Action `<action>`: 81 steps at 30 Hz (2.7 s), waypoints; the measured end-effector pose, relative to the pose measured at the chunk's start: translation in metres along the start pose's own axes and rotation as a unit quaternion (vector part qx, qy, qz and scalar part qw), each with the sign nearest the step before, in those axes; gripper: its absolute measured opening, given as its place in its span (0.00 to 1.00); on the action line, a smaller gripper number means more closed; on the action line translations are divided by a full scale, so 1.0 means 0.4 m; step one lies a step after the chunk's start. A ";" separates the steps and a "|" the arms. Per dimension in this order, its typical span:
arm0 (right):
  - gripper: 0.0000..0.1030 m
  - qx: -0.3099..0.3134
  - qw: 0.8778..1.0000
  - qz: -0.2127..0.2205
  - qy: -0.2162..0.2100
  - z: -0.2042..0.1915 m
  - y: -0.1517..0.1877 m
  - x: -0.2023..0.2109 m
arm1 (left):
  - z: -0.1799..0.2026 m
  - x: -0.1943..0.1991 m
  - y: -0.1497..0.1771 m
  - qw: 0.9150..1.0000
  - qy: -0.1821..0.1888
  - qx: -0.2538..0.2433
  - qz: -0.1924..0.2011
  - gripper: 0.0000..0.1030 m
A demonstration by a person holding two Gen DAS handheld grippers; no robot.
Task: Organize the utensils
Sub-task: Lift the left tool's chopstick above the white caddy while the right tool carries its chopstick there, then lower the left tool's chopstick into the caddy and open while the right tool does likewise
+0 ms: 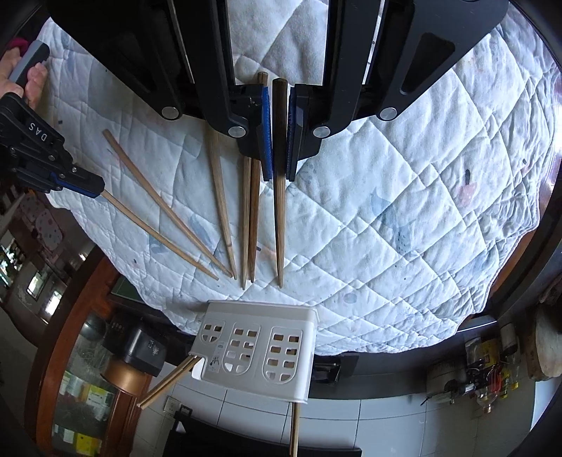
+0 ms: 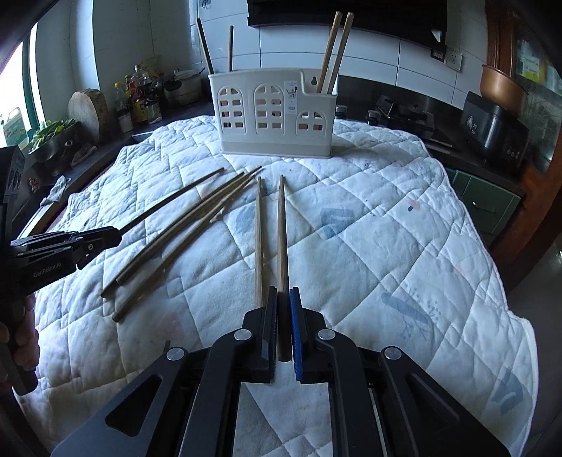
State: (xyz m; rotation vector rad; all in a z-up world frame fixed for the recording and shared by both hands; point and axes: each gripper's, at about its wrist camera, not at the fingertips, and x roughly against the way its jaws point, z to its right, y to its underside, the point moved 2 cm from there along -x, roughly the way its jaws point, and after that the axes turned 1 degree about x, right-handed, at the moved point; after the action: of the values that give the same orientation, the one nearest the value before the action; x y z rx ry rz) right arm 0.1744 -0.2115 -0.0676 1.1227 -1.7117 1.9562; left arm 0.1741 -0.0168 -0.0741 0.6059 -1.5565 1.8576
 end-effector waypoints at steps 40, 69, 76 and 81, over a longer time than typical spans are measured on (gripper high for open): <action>0.07 0.051 0.991 0.121 -0.002 0.009 -0.609 0.240 | 0.054 0.150 -0.324 0.993 0.017 -0.092 0.070 0.06; 0.06 -0.039 0.980 0.187 0.050 0.111 -0.818 0.005 | 0.121 0.271 -0.576 0.978 0.023 -0.118 0.168 0.06; 0.06 -0.035 0.988 0.143 0.044 0.114 -0.786 -0.052 | 0.136 0.274 -0.652 0.971 0.023 -0.109 0.209 0.06; 0.07 -0.024 0.991 0.126 0.041 0.110 -0.761 -0.058 | 0.145 0.246 -0.704 0.967 0.017 -0.101 0.232 0.06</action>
State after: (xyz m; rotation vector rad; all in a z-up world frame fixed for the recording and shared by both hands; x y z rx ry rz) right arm 0.4112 -0.1741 0.1260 0.8298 -1.9236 2.0622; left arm 0.3052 -0.0278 0.1998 0.1178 -1.9569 1.9824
